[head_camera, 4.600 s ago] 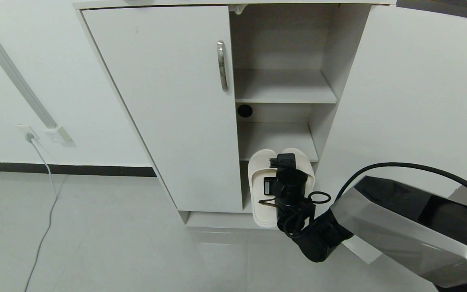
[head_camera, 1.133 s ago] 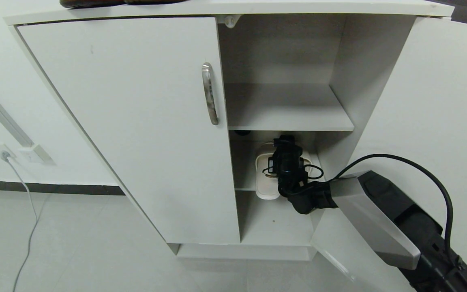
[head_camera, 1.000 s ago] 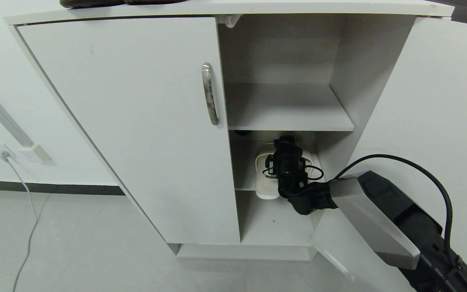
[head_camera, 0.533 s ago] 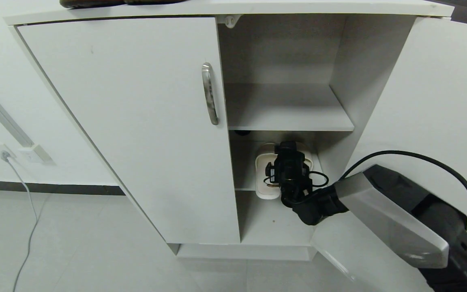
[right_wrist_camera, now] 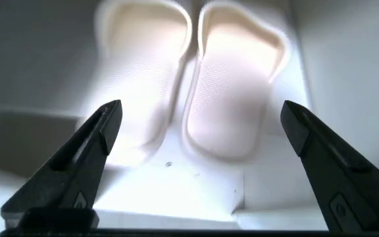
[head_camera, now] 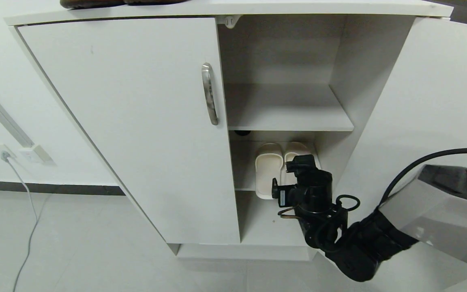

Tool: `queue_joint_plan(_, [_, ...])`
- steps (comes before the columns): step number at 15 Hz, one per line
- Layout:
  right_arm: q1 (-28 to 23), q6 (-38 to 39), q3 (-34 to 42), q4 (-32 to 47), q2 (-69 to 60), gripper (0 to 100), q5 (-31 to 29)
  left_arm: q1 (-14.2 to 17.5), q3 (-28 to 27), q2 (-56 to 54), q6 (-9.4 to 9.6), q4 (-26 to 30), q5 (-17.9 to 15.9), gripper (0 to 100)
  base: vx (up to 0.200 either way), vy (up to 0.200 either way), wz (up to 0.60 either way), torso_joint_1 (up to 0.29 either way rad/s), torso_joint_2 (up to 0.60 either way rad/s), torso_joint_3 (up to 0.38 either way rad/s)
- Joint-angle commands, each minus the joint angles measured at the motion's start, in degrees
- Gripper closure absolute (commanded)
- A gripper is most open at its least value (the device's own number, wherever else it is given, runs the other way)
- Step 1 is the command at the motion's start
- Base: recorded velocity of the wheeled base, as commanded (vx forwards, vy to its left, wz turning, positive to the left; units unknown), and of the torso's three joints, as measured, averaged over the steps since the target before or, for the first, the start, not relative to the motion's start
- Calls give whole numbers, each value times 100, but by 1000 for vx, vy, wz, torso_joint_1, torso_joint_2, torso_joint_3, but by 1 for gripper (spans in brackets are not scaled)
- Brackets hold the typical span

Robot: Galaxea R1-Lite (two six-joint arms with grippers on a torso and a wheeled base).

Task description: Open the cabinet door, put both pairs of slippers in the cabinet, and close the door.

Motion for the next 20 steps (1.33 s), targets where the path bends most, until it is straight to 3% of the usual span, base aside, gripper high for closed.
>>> queue_joint_plan(1, [200, 111, 358, -28, -531, 0, 4, -2, 0, 9, -1, -7, 0, 100, 0, 0, 0, 0, 0, 0])
queue_joint_plan(8, [279, 137, 428, -20, -460, 0, 4, -2, 0, 9, -1, -7, 0, 100, 0, 0, 0, 0, 0, 0])
queue_joint_plan(17, [341, 137, 525, -37, -504, 0, -110, -2, 0, 9, -1, -7, 0, 100, -200, 0, 0, 3, 4, 2])
queue_joint_plan(20, [341, 137, 560, -37, -539, 0, -110, -2, 0, 9, -1, 2, 0, 100, 0, 0, 0, 0, 0, 0])
